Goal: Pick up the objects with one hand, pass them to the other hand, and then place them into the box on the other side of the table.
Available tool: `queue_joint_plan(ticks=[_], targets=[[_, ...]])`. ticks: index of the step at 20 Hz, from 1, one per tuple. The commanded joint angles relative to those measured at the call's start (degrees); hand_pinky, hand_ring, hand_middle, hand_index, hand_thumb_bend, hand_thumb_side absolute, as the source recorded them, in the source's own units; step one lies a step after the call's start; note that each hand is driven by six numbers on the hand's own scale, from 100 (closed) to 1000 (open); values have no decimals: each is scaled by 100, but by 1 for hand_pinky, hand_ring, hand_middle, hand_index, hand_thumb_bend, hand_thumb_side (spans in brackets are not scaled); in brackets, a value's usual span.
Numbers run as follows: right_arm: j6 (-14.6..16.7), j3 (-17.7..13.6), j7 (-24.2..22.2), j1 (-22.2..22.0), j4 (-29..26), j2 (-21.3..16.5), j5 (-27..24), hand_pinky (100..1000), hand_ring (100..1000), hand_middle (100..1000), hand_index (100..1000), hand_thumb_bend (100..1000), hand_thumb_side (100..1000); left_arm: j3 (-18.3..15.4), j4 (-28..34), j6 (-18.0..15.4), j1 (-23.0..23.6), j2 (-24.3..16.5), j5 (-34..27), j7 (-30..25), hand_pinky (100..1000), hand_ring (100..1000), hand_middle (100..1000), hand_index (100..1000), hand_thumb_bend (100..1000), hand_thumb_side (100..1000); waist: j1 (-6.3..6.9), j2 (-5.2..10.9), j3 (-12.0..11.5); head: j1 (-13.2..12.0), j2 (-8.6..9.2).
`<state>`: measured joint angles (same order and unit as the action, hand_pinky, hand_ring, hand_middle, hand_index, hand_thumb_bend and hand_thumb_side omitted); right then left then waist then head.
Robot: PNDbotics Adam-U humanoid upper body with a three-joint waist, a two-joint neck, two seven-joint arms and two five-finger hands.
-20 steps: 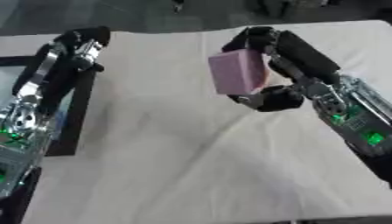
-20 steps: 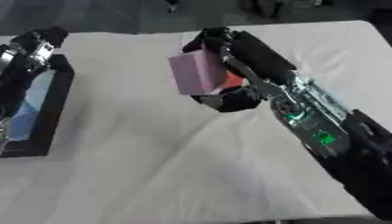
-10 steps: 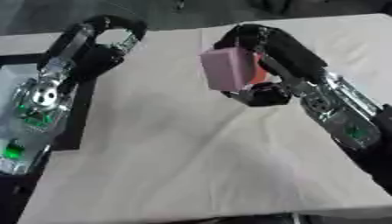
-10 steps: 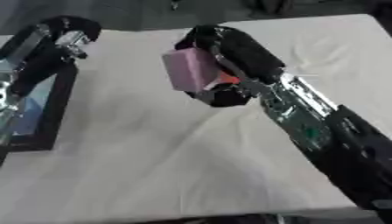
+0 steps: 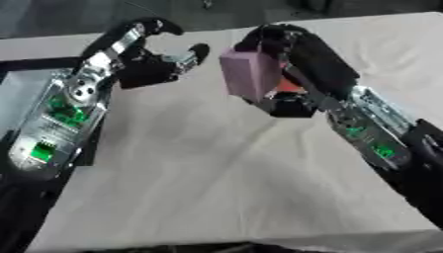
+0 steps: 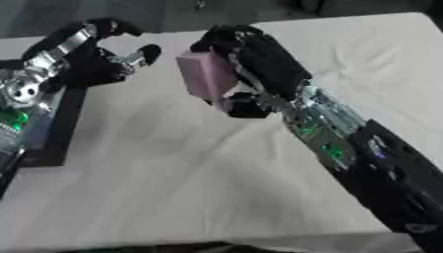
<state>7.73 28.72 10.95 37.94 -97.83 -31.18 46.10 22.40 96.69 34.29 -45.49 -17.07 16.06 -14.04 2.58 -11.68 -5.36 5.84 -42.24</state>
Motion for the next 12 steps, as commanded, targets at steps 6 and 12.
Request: queue_joint_plan(ticks=[6, 12], targets=[[-100, 127, 47, 237, 111, 80, 584, 733, 667, 564, 673, 231, 100, 265, -224, 468, -463, 27, 188, -532, 805, 1000, 886, 854, 498, 479, 80, 276, -28, -1, -60], [-292, 244, 72, 343, 287, 276, 883, 726, 667, 569, 680, 247, 100, 553, -649, 695, -822, 90, 312, -749, 834, 1000, 906, 886, 550, 456, 116, 320, -33, 24, -142]])
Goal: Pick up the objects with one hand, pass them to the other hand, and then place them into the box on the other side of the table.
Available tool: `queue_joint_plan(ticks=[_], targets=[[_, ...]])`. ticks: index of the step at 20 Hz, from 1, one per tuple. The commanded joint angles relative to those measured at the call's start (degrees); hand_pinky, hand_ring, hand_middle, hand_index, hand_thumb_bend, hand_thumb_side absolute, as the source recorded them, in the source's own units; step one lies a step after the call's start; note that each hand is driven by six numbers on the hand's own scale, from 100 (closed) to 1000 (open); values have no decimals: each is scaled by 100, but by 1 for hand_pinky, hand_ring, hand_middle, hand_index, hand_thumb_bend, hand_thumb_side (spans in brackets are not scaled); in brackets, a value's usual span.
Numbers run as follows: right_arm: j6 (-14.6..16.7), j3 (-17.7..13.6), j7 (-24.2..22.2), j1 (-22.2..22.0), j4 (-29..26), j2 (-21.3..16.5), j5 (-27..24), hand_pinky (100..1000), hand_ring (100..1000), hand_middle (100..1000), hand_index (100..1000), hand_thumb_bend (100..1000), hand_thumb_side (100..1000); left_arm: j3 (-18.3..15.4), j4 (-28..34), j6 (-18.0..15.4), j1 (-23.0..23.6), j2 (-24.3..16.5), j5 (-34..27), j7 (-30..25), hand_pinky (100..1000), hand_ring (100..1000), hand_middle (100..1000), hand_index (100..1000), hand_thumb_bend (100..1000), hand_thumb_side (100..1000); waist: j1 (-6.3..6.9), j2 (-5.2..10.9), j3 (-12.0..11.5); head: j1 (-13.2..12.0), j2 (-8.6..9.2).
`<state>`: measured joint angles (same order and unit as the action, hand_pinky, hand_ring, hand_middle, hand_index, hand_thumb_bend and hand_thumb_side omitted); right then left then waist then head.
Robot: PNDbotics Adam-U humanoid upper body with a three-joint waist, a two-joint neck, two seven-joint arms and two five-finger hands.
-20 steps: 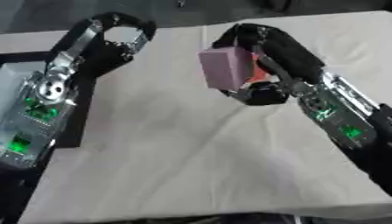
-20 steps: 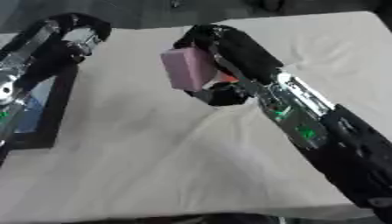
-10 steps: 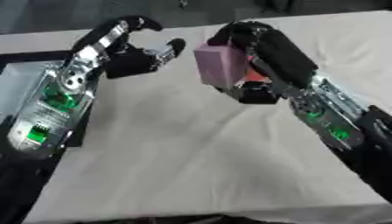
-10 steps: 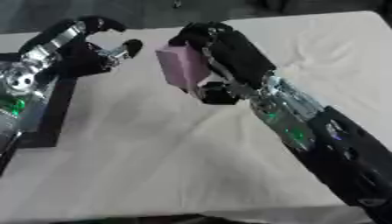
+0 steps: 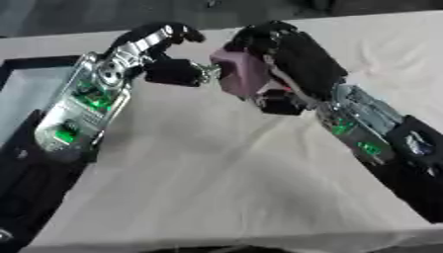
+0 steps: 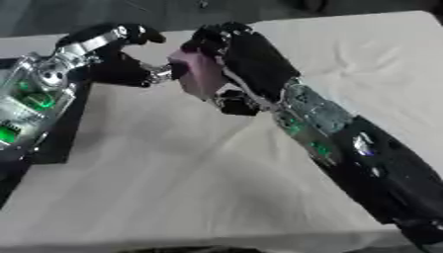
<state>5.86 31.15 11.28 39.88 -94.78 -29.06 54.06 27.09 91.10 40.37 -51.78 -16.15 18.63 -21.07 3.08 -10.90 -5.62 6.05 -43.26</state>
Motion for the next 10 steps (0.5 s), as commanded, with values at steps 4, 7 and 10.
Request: queue_joint_plan(ticks=[4, 7, 10], targets=[[-351, 12, 185, 168, 73, 162, 145, 715, 658, 563, 678, 252, 100, 161, -317, 281, -299, 55, -64, 59, 860, 1000, 923, 903, 624, 458, 85, 261, -6, -34, -72], [-389, 27, 294, 179, 82, 181, 199, 714, 657, 563, 676, 257, 100, 163, -354, 425, -297, 74, -266, 166, 871, 1000, 928, 909, 668, 480, 89, 263, -7, -53, -75], [-415, 21, 417, 182, 78, 191, 281, 707, 648, 559, 673, 262, 100, 182, -317, 556, -287, 80, -503, 246, 875, 1000, 926, 908, 676, 495, 90, 260, -14, -62, -74]])
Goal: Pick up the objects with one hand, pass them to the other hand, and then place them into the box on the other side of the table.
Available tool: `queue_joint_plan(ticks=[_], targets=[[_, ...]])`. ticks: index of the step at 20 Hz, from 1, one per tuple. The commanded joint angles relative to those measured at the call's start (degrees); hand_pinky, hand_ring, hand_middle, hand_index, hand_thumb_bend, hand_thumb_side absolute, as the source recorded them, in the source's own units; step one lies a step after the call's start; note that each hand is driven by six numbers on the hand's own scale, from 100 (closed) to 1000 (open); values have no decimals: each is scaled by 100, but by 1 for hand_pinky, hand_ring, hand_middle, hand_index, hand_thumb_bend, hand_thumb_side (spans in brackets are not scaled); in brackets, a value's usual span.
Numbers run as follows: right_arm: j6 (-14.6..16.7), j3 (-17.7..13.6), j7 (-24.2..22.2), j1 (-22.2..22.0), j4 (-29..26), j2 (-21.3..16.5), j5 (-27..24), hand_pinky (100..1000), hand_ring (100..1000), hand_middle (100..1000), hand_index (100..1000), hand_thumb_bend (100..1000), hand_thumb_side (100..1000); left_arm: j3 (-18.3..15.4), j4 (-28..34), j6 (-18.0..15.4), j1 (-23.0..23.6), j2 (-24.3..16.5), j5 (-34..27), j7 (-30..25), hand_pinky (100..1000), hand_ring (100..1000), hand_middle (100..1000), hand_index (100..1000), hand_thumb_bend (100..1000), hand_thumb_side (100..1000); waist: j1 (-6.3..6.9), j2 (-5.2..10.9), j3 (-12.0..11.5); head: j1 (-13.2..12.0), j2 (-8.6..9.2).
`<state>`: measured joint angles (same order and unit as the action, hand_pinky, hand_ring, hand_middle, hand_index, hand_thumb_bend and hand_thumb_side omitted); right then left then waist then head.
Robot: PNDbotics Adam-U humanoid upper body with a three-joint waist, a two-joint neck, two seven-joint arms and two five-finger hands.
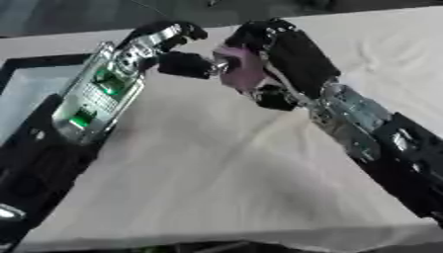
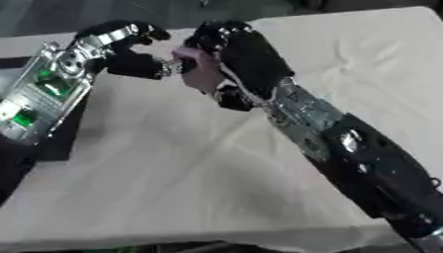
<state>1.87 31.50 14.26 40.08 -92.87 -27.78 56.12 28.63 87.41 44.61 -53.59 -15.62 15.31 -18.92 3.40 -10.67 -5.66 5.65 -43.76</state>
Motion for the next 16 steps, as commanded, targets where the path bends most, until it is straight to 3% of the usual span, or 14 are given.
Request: queue_joint_plan(ticks=[1, 9, 16], targets=[[-26, -13, 152, 161, -110, 68, 101, 705, 646, 558, 671, 262, 100, 38, 71, 163, -101, 26, -244, 41, 874, 1000, 924, 906, 678, 501, 57, 236, -12, -27, -22], [-56, 2, 243, 169, -106, 63, 167, 697, 637, 551, 665, 259, 100, 9, 565, 200, 8, -119, -669, -142, 868, 1000, 915, 893, 624, 436, 49, 219, -20, 9, 48], [-125, 45, 201, 193, -207, 55, 171, 695, 635, 552, 665, 256, 100, -22, 968, 346, 89, -221, -773, -296, 869, 1000, 916, 893, 629, 436, 35, 213, -28, 47, 88]])
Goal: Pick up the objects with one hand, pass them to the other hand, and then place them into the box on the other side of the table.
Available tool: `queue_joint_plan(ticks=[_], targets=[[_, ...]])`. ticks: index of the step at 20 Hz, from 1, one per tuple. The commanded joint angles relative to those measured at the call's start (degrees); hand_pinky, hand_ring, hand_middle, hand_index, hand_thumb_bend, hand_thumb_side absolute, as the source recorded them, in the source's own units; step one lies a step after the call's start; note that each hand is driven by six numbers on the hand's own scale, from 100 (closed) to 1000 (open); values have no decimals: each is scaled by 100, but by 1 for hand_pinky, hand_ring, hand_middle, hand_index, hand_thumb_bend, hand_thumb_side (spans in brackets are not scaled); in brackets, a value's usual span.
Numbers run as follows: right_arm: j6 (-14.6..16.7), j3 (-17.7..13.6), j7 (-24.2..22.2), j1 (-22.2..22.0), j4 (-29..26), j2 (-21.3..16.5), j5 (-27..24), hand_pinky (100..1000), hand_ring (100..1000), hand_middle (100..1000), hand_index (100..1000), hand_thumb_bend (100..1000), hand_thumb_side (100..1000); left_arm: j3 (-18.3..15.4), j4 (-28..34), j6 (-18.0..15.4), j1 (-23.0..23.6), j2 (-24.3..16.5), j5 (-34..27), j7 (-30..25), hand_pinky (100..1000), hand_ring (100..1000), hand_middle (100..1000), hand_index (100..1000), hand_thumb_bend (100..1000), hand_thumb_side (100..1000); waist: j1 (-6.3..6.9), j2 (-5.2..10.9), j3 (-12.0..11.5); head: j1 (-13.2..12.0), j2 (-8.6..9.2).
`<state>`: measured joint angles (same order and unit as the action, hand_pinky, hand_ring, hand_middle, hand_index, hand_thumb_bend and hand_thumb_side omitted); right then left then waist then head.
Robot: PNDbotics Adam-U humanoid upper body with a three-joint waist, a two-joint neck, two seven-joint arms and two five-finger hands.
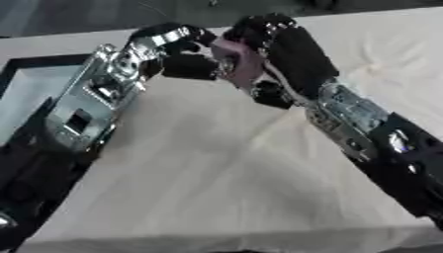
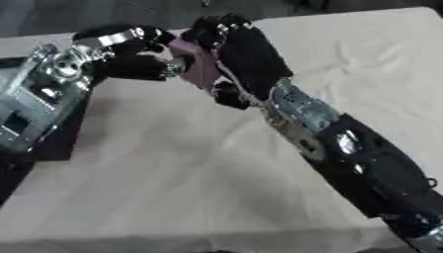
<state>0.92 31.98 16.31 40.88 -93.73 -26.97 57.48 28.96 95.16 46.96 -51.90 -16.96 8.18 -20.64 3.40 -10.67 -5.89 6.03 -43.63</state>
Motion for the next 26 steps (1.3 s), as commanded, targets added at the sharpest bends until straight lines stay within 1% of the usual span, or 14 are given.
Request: queue_joint_plan(ticks=[1, 9, 15, 20, 23, 26], targets=[[-35, 2, -12, 113, -124, -27, 41, 695, 635, 552, 665, 254, 100, -56, 199, 129, -75, -89, -65, -132, 869, 1000, 916, 893, 632, 435, 33, 212, -6, 10, 75], [-21, 19, -16, 112, -150, -38, 85, 692, 633, 552, 664, 252, 100, -61, 229, 174, -23, -175, -162, -197, 869, 1000, 913, 891, 666, 427, 33, 209, -12, -3, 54], [14, 29, -12, 110, -153, -45, 68, 690, 632, 551, 664, 244, 100, -71, 255, 125, 44, -292, -231, -337, 871, 1000, 911, 890, 670, 406, 25, 201, -12, 29, 70], [33, 31, -8, 93, -174, -81, 51, 690, 631, 552, 664, 240, 100, -102, 305, 88, 85, -367, -260, -443, 874, 1000, 911, 890, 673, 410, 22, 192, -12, 64, 61], [38, 46, -35, 40, -268, -162, 21, 692, 633, 554, 665, 238, 100, -60, 254, 131, 64, -357, -205, -461, 873, 1000, 908, 888, 681, 428, 15, 192, -13, 75, 58], [55, 92, -102, 29, -319, -175, 17, 692, 632, 553, 665, 239, 100, 69, 90, 211, -20, -324, -137, -454, 878, 1000, 909, 892, 682, 443, 16, 199, -12, 66, 46]])
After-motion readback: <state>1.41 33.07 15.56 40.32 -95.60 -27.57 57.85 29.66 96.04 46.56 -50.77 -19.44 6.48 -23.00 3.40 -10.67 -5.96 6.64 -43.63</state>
